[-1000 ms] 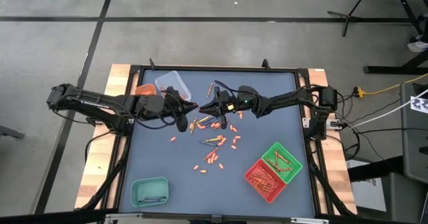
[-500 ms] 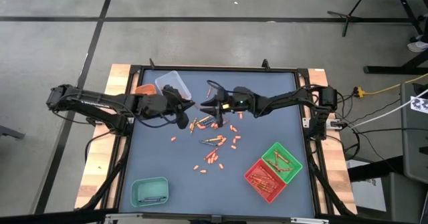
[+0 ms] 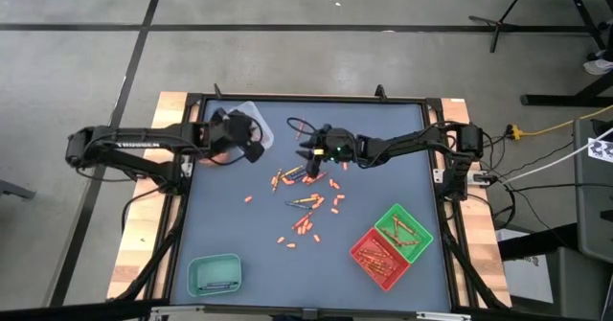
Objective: Sort crayons
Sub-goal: Put the orange crayon into the transparent bin, then put the light orange crayon into the green bin
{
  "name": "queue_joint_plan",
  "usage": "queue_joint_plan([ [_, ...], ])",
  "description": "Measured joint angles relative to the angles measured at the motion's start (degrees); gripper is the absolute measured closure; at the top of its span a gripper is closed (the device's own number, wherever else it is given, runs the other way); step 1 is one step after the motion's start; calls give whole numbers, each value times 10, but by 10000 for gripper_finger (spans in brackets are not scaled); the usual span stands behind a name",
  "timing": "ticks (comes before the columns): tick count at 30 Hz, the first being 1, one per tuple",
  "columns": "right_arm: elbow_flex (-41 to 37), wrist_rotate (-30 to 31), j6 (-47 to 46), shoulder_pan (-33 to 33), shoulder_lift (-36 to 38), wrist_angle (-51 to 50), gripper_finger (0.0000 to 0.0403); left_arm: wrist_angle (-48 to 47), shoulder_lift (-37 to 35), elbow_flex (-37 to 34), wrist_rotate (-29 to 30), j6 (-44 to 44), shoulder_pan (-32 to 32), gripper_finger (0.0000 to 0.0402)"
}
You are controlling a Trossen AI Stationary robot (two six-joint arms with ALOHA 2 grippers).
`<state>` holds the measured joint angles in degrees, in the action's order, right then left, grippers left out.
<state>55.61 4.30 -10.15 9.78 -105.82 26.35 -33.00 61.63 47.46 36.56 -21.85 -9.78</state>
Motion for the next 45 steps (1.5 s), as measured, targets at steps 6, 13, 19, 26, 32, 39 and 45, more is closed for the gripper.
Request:
queue_joint_plan([
  [6, 0, 43, 0, 0, 0, 0, 271, -31, 0, 0, 0, 0, -48, 391],
  [13, 0, 70, 0, 0, 0, 0, 271, -35, 0, 0, 0, -1, -88, 356],
  [19, 0, 73, 0, 0, 0, 0, 271, -35, 0, 0, 0, -5, -101, 324],
  [26, 0, 68, 0, 0, 0, 0, 271, -34, 0, 0, -18, -33, -101, 299],
  [32, 0, 49, 0, 0, 19, -30, 271, 20, 25, 0, -39, -60, -101, 296],
  [39, 0, 31, 45, 0, 121, -164, 271, 159, 113, 0, -103, -60, -101, 304],
  [45, 0, 31, 47, 0, 231, -292, 271, 306, 207, 0, -159, 0, -103, 305],
])
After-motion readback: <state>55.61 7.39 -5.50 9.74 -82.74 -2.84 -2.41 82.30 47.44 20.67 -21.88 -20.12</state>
